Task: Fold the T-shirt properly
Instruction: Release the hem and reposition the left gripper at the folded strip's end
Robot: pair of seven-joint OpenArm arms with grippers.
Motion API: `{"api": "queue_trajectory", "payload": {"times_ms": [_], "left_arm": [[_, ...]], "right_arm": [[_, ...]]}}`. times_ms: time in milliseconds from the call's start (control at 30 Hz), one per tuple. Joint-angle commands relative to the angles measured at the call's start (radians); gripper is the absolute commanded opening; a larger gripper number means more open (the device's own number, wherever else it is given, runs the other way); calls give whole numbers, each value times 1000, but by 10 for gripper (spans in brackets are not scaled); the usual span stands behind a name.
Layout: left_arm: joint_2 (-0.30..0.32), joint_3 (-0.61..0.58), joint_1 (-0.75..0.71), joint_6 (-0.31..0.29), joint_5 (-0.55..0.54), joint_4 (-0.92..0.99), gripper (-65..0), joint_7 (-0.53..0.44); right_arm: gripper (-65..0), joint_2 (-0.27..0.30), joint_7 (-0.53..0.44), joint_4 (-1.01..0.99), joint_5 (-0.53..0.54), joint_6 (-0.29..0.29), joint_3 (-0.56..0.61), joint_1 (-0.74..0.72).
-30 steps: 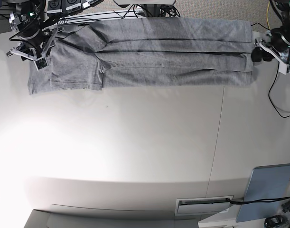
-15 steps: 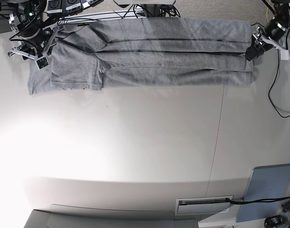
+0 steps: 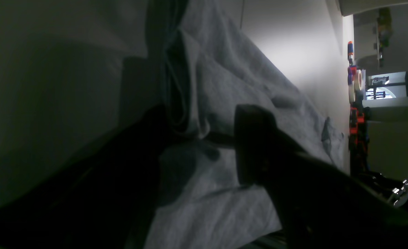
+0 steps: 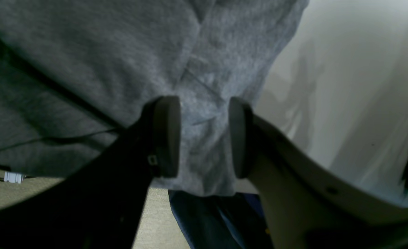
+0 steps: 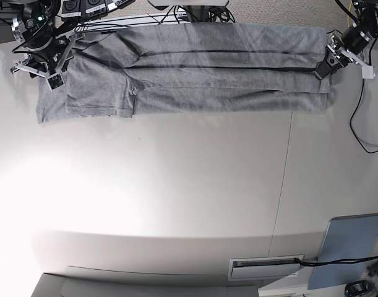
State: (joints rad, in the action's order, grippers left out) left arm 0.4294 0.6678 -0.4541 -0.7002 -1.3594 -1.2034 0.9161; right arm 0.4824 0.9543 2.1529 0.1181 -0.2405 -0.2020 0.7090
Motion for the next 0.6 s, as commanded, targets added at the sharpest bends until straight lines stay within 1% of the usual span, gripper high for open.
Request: {"api": "queue_trajectory", "payload": {"times_ms": [0,67,133,200,267,333,367,433,500,567], "left_arm": [[16,3,-5,2,-6,-7,-363,5],[16,3,-6,2,-6,-7,-377,23],[16,3,-6,2,-6,-7,-412,45],[16,3,-6,2,-6,-7,-446,45],[16,3,-6,2,-6,-7,-510,45],[17,3,-6,2,-6,-7,-611,45],[17,3,-5,2,-6,-7,-650,36],[17,3,-2,2,-1,-7,-650,-11],[18,3,6,2,43,-7,-650,-66],[20,3,11,2,82,-8,-650,-93]], "right_arm": [[-418,14,-8,16,-5,1,-8,3],[-418,14,-8,16,-5,1,-8,3],[-418,14,-8,16,-5,1,-8,3],[-418,14,-8,16,-5,1,-8,3],[-418,14,-8,16,-6,1,-8,3],[-418,14,-8,16,-5,1,-8,3],[-418,14,-8,16,-5,1,-8,3],[-418,14,-8,16,-6,1,-8,3],[-418,14,-7,16,-5,1,-8,3],[-418,14,-8,16,-6,1,-8,3]]}}
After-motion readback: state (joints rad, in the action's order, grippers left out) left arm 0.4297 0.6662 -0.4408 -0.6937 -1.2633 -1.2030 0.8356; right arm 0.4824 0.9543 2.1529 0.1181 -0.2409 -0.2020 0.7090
